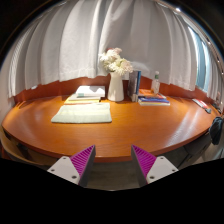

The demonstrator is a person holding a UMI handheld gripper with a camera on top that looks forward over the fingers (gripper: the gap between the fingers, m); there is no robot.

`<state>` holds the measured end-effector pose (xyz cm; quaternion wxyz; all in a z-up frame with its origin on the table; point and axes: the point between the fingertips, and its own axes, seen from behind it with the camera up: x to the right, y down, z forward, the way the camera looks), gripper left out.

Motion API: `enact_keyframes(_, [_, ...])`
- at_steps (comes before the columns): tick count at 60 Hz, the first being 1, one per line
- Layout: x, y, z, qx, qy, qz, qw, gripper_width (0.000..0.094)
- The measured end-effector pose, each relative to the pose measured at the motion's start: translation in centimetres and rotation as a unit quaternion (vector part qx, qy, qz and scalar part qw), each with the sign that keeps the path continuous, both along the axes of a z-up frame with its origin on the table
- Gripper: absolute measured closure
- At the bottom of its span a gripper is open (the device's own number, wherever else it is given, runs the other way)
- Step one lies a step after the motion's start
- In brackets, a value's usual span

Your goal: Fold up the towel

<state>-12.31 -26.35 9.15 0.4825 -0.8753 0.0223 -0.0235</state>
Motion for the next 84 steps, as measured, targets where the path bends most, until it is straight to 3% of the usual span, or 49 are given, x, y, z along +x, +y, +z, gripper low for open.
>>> enact_keyframes(25, [-25.9, 18.7, -5.1, -0.047, 0.036, 0.086, 0.995, 0.0228])
enact_keyframes(39, [-33.1, 29.3, -8.1, -0.06, 0.035, 0.104, 0.992, 0.023])
enact_keyframes(45, [-34.1, 31.5, -10.4, -0.086, 0.014, 0.115, 0.99, 0.0247])
enact_keyframes(51, [-33.5, 33.0, -10.5, -0.079, -0.012, 0.107, 0.991, 0.0403])
enact_keyframes(53, [-32.9, 33.1, -10.5, -0.079, -0.015, 0.097, 0.992, 0.0531])
enact_keyframes(57, [-31.6, 33.2, -10.4, -0.074, -0.046, 0.085, 0.993, 0.0871])
enact_keyframes(71, [-31.2, 33.1, -9.5, -0.102, -0.048, 0.123, 0.986, 0.0907])
enact_keyframes(84, [-21.5, 34.7, 2.1, -0.027, -0.083, 0.097, 0.991, 0.0906])
